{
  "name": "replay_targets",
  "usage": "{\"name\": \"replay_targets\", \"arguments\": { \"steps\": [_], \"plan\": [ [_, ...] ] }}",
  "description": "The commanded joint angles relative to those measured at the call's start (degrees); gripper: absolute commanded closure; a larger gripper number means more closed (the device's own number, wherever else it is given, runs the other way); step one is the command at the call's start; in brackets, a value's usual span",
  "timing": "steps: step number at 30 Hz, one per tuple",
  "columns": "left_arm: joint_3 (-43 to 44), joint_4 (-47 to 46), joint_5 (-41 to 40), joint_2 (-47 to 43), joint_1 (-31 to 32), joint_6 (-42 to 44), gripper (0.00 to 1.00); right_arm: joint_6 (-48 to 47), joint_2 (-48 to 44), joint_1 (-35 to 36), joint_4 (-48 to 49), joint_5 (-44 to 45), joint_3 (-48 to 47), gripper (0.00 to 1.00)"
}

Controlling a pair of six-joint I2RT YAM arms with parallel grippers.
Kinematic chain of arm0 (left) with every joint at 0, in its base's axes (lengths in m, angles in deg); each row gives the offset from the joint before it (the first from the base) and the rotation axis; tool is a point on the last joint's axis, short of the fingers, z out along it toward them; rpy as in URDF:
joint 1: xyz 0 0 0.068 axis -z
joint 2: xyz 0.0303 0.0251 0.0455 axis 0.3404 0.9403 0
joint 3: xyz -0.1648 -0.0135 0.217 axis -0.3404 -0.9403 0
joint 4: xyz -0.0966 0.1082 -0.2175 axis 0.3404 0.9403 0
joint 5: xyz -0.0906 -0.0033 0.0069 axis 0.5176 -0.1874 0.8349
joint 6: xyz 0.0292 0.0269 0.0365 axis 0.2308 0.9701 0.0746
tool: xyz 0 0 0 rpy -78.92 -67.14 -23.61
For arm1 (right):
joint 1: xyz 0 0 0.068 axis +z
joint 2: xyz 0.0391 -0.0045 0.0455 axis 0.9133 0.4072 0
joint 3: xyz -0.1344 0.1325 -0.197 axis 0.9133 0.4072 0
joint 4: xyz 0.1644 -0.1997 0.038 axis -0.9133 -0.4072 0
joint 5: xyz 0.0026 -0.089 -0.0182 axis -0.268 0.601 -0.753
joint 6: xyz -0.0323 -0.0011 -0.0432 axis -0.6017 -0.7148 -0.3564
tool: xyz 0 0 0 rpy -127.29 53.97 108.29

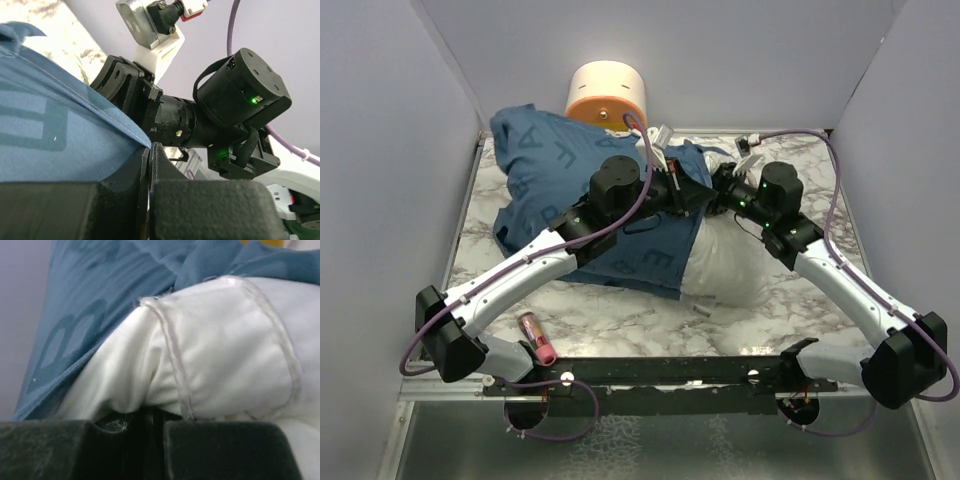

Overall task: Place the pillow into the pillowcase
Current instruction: Stuff the pillow into the pillowcase.

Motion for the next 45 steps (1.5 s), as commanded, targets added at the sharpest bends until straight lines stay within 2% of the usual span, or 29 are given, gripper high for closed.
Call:
{"name": "replay_targets", "arguments": {
  "steps": [1, 6, 10, 13, 17, 20, 25, 26, 28, 30, 34, 39, 41, 45],
  "plan": [
    [6.3, -12.68, 11.44, -3.71, 6.29, -1.26, 1.0, 2.9, -0.76, 1.07, 17.15, -1.47, -8.84, 0.97],
    [-3.34, -10.45, 2.94, -7.04, 3.88, 0.35, 1.0, 1.05, -2.81, 0.47, 7.37, 2.24, 0.62, 0.89],
    [-9.52, -9.1, 2.15, -7.16, -3.65, -4.53, 1.0, -4.82, -11.0, 0.34, -2.72, 4.87, 7.71, 0.6],
    [-10.06, -7.73, 2.45, -6.24, -7.27, -4.64, 1.0, -10.06, -18.78, 0.04, -10.72, 9.13, 6.55, 0.39],
    [-6.52, -4.81, 3.19, -3.74, -9.47, -2.12, 1.0, -16.08, -24.49, -0.05, -19.2, 13.31, -0.05, 0.19],
    [-1.56, -1.03, 4.49, -1.4, -10.57, 0.61, 1.0, -18.77, -25.7, -0.04, -23.21, 15.15, -3.61, 0.08],
    [5.43, 5.01, 3.6, 1.41, -12.54, 3.68, 1.0, -17.95, -26.36, -0.04, -26.3, 14.05, 0.06, 0.0],
    [7.06, 7.06, 2.67, 1.8, -12.75, 4.09, 0.91, -17.17, -26.2, -0.05, -26.51, 12.52, 1.49, 0.0],
    [10.55, 11.75, -0.15, 2.06, -12.9, 5.94, 0.64, -15.61, -26.14, -0.07, -26.4, 10.74, 4.4, 0.0],
    [13.99, 17.08, -2.25, 1.78, -12.98, 8.46, 0.49, -14.56, -26.67, -0.07, -25.97, 10.34, 6.86, 0.0],
    [13.7, 22.73, -2.62, -2.72, -12.99, 11.21, 0.49, -15.26, -26.43, -0.09, -26.48, 9.83, 9.46, 0.0],
    [4.83, 24.49, -1.27, -9.69, -11.28, 4.16, 0.54, -15.77, -23.12, -0.07, -25.54, 8.47, 11.99, 0.0],
    [1.32, 25.48, -5.49, -11.55, -7.2, 2.42, 0.54, -15.29, -21.47, -0.07, -23.16, 7.92, 13.64, 0.0],
    [-3.55, 27.45, -19.69, -12.17, 3.15, -0.03, 0.52, -14.86, -16.79, -0.07, -17.87, 7.74, 14.41, 0.0]
  ]
}}
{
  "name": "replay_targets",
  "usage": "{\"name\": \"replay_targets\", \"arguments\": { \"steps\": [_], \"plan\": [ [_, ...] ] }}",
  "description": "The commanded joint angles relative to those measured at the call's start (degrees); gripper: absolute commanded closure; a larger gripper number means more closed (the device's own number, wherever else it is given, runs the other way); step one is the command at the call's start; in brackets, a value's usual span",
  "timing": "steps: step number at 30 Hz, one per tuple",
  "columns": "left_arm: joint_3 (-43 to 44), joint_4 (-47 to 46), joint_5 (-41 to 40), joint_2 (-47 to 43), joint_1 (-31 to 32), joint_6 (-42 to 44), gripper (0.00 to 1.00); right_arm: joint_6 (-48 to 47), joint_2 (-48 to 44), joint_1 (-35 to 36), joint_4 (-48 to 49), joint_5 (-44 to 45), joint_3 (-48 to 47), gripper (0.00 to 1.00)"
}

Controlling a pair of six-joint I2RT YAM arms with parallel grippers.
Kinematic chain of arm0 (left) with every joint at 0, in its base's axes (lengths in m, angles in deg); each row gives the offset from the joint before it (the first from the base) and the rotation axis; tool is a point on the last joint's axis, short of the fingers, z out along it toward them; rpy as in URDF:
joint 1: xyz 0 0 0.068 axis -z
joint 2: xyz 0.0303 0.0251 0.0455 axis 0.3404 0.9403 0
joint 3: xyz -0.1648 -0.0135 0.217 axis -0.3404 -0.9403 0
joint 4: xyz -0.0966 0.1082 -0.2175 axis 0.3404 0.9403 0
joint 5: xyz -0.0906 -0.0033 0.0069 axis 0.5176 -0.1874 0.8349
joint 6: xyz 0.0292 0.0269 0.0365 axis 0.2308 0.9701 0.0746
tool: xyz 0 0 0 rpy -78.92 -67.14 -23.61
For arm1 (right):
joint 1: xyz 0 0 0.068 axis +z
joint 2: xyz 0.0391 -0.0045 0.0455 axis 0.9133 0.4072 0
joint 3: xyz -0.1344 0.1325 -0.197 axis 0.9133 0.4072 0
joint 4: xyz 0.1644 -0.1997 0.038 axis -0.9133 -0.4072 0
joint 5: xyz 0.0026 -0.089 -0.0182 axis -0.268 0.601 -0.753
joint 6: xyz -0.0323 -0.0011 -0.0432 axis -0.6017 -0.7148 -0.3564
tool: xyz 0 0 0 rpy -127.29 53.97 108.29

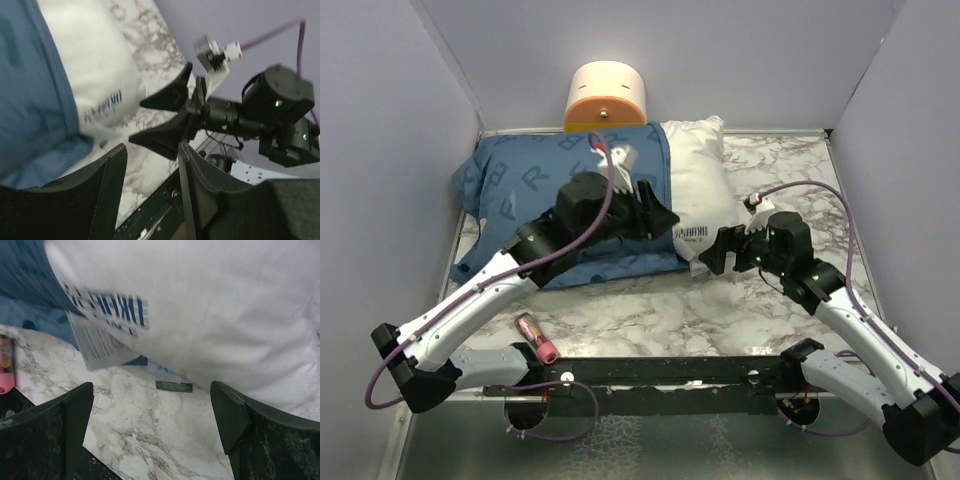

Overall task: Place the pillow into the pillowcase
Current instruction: Stuff the pillow into the pillowcase.

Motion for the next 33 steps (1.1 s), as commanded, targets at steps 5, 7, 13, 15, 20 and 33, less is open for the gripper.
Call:
{"name": "replay_targets", "arguments": {
  "steps": [5, 7, 13, 15, 20, 33],
  "plan": [
    [-7.74, 2.52, -25.01, 2.74, 11.1, -5.6, 0.45, 0.61, 8.67, 0.24, 10.54, -1.48, -1.03, 0.0],
    [-7.46, 0.5, -27.85, 4.62, 11.11, -4.22, 0.43, 0.52, 9.36, 0.24, 10.91, -1.7, -2.2, 0.0],
    [0.93, 0.96, -34.3, 11.38, 9.9, 1.62, 0.38, -1.44, 5.13, 0.16, 10.05, -1.98, -5.84, 0.0],
    [3.44, 1.56, -32.85, 12.87, 7.71, 2.58, 0.39, -2.14, 2.9, 0.15, 10.36, -1.02, -7.19, 0.0],
    [6.96, 3.97, -26.72, 17.56, 0.17, 2.17, 0.48, -4.08, 6.97, -0.46, 9.92, 2.95, -12.69, 0.0],
    [14.9, 4.68, -21.55, 27.85, -2.56, 4.18, 0.46, -0.29, 22.56, -10.04, 15.39, -7.52, -18.22, 0.0]
  ]
}}
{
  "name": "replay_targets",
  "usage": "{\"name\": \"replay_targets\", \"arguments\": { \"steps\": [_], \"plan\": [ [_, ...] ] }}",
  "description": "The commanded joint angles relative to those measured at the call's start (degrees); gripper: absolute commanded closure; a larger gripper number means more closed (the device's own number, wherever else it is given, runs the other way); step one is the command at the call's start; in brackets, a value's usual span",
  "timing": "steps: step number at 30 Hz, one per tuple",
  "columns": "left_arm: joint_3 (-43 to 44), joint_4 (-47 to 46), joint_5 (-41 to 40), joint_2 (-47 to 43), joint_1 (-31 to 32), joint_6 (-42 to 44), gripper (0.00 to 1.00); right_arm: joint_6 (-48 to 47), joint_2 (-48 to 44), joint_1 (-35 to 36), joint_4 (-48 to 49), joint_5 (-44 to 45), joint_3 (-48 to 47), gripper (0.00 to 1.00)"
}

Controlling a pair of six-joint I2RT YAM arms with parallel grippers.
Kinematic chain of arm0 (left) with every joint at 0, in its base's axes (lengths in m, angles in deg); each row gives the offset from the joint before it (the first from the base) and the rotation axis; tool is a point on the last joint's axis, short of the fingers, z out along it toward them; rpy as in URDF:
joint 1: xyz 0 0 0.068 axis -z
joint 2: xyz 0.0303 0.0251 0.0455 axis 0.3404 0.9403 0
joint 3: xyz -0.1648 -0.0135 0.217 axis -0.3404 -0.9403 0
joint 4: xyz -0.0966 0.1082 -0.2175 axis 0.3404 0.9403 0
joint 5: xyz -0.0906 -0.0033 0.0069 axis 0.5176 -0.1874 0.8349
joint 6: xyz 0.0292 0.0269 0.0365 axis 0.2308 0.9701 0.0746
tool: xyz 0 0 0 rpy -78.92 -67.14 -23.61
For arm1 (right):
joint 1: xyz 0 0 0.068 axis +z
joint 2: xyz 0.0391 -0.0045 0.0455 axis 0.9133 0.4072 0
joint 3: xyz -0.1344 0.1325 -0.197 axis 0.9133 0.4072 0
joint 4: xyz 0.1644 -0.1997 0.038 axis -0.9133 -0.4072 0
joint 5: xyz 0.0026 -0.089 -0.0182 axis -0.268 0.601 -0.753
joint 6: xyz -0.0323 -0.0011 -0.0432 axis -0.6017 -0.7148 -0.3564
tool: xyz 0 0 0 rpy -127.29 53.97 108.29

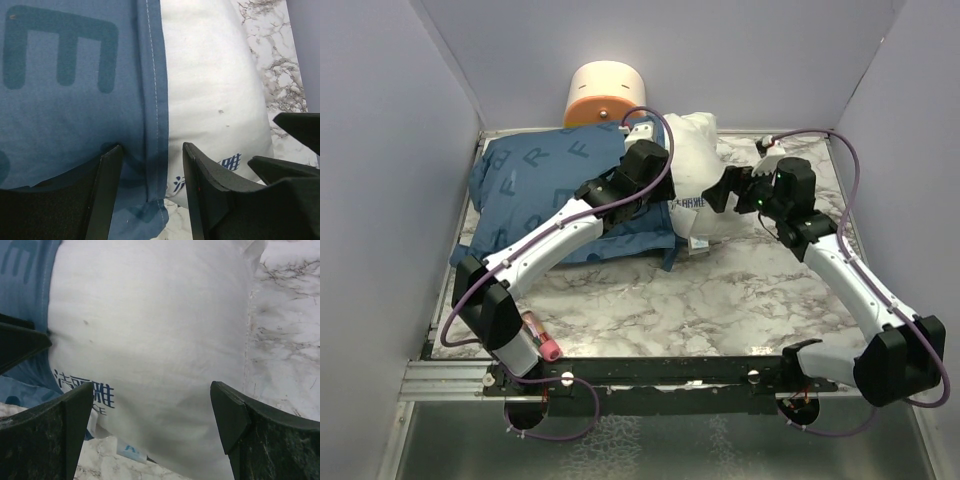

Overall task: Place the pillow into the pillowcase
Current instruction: Stuff the pillow into the pillowcase.

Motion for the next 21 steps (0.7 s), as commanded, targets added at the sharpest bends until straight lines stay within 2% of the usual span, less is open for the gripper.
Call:
{"name": "replay_targets", "arguments": {
  "steps": [1, 4, 11, 15, 18, 21],
  "plan": [
    [3.87, 2.6, 0.92, 2.52, 0.07, 1.76, 0.46, -0.08, 3.22, -1.28, 2.48, -4.82, -2.72, 0.0],
    [5.4, 7.28, -2.48, 4.17, -0.02, 2.76, 0.49, -0.18, 6.2, -1.45, 2.24, -5.56, -3.76, 0.0],
    [3.04, 6.73, -2.08, 1.37, -0.07, 4.59, 0.91, 1.77, 12.92, -1.72, 5.38, -11.12, -5.11, 0.02],
    [4.79, 6.69, 1.85, 0.06, -0.09, 5.72, 1.0, 2.76, 16.93, -1.67, 7.43, -13.89, -5.17, 0.07],
    [6.44, 4.9, 8.24, -1.48, -0.03, 6.6, 1.0, 3.31, 19.56, -1.67, 8.86, -17.01, -5.29, 0.21],
    [7.67, 1.24, 17.54, -3.25, -0.09, 6.33, 1.0, 5.1, 21.34, -1.63, 11.01, -22.52, -5.03, 0.56]
  ]
}}
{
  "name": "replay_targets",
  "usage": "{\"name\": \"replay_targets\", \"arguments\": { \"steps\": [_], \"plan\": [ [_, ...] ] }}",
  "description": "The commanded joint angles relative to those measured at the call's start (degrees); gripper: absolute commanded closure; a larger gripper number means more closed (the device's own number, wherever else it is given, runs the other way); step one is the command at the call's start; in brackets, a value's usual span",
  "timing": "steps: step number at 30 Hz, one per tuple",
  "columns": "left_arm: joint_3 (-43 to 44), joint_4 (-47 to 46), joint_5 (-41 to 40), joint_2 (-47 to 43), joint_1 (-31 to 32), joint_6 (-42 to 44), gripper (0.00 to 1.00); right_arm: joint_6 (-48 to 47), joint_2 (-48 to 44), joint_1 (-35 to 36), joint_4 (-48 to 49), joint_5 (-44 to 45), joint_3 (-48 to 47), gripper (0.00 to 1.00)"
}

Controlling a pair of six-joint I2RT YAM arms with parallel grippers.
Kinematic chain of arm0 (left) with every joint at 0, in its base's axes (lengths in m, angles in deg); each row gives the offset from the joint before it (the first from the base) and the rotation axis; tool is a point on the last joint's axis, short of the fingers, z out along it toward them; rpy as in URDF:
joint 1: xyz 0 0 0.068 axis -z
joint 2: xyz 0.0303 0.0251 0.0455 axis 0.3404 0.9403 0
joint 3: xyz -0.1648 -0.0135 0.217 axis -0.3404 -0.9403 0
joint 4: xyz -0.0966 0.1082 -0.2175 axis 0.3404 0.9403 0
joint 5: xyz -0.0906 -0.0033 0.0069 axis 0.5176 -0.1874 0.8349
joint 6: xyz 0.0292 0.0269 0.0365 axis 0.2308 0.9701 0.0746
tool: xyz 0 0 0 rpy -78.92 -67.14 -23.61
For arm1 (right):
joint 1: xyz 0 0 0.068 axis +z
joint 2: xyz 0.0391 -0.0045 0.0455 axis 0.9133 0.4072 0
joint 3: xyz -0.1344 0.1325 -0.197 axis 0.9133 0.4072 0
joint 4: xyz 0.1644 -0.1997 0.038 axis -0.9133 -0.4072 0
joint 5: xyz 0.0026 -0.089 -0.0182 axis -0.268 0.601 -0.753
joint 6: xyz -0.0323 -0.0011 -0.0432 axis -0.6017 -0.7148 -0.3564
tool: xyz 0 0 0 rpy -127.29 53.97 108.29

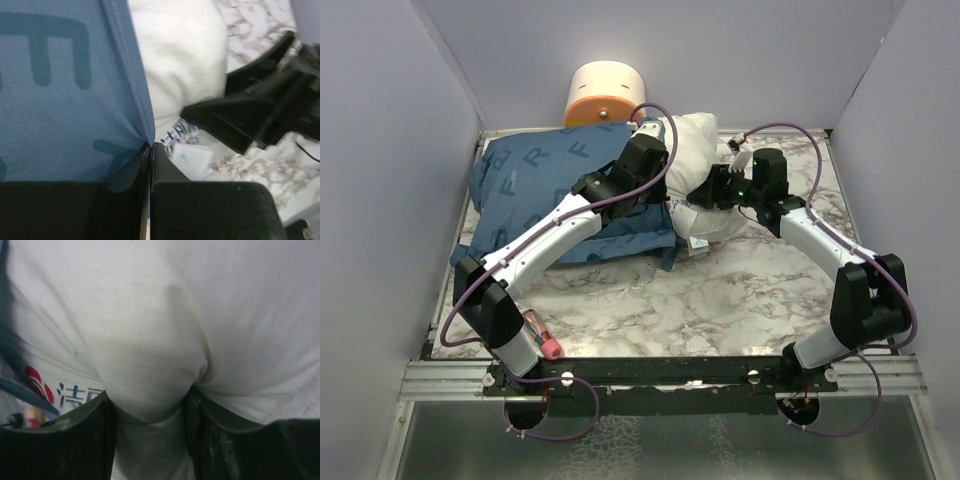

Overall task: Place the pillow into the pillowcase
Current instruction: Stuff the pillow into the pillowcase.

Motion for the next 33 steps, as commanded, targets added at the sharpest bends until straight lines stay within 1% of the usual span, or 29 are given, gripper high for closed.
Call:
{"name": "replay_targets", "arguments": {
  "steps": [1, 2, 3, 4, 5, 8, 10, 13, 15, 18, 21, 25, 27, 29, 31, 33],
  "plan": [
    [3.35, -6.3, 16.21, -5.53, -0.01, 0.72, 1.0, 3.59, 3.68, 0.19, 6.2, -11.32, -0.52, 0.68],
    [3.37, -8.09, 19.44, -6.06, 0.02, 0.01, 1.0, 5.42, 3.59, 0.19, 8.4, -14.18, 0.13, 0.78],
    [3.42, -9.83, 22.98, -6.45, -0.04, -0.91, 1.0, 7.74, 3.14, 0.26, 11.18, -16.53, 1.17, 0.85],
    [3.71, -11.27, 25.77, -6.5, 0.01, -1.85, 1.0, 11.13, 2.29, 0.31, 15.24, -18.23, 2.23, 0.9],
    [4.22, -12.53, 28.1, -6.25, 0.02, -2.71, 1.0, 14.7, 1.48, 0.5, 20.85, -19.91, 3.65, 0.93],
    [7.16, -16.86, 35.29, -4.3, -0.02, -6.25, 1.0, 27.48, -1.37, 2.03, 33.87, -21.31, 5.76, 0.96],
    [9.54, -22.1, 41.01, -2.29, 0.02, -10.07, 1.0, 34.38, -3.72, 3.81, 40.48, -18.45, 6.26, 0.97],
    [13.96, -28.21, 47.92, 0.51, 0.18, -15.69, 1.0, 40.78, -6.64, 6.51, 47.65, -11.86, 7.98, 0.98],
    [14.3, -32.04, 51.21, 1.14, 0.17, -18.2, 1.0, 41.64, -8.87, 8.13, 48.54, -6.63, 11.55, 0.99],
    [10.52, -36.9, 55.35, 0.45, 0.48, -21.39, 1.0, 38.61, -10.73, 9.71, 41.77, -0.4, 18.79, 0.99],
    [3.18, -39.85, 58.26, -1.69, 1.21, -23.67, 1.0, 38.55, -9.9, 9.76, 41.55, 1.1, 28.66, 0.99],
    [-6.9, -43.89, 61.0, -6.64, 2.34, -26.24, 1.0, 36.26, -13.83, 9.3, 34.56, 5.2, 36.98, 0.98],
    [-11.07, -44.68, 62.04, -9.61, 2.69, -26.66, 1.0, 34.61, -15.94, 8.54, 32.9, 4.71, 38.59, 0.97],
    [-14.03, -44.88, 63.18, -11.93, 3.33, -26.47, 1.0, 33.73, -16.28, 8.5, 31.83, 2.43, 38.02, 0.95],
    [-16.82, -41.82, 62.91, -13.05, 3.86, -24.51, 1.0, 33.92, -14.28, 8.53, 35.68, -2.48, 37.54, 0.93],
    [-19.3, -36.02, 61.01, -13.27, 3.91, -20.67, 1.0, 34.09, -12.11, 8.53, 39.55, -7.85, 36.33, 0.9]
  ]
}}
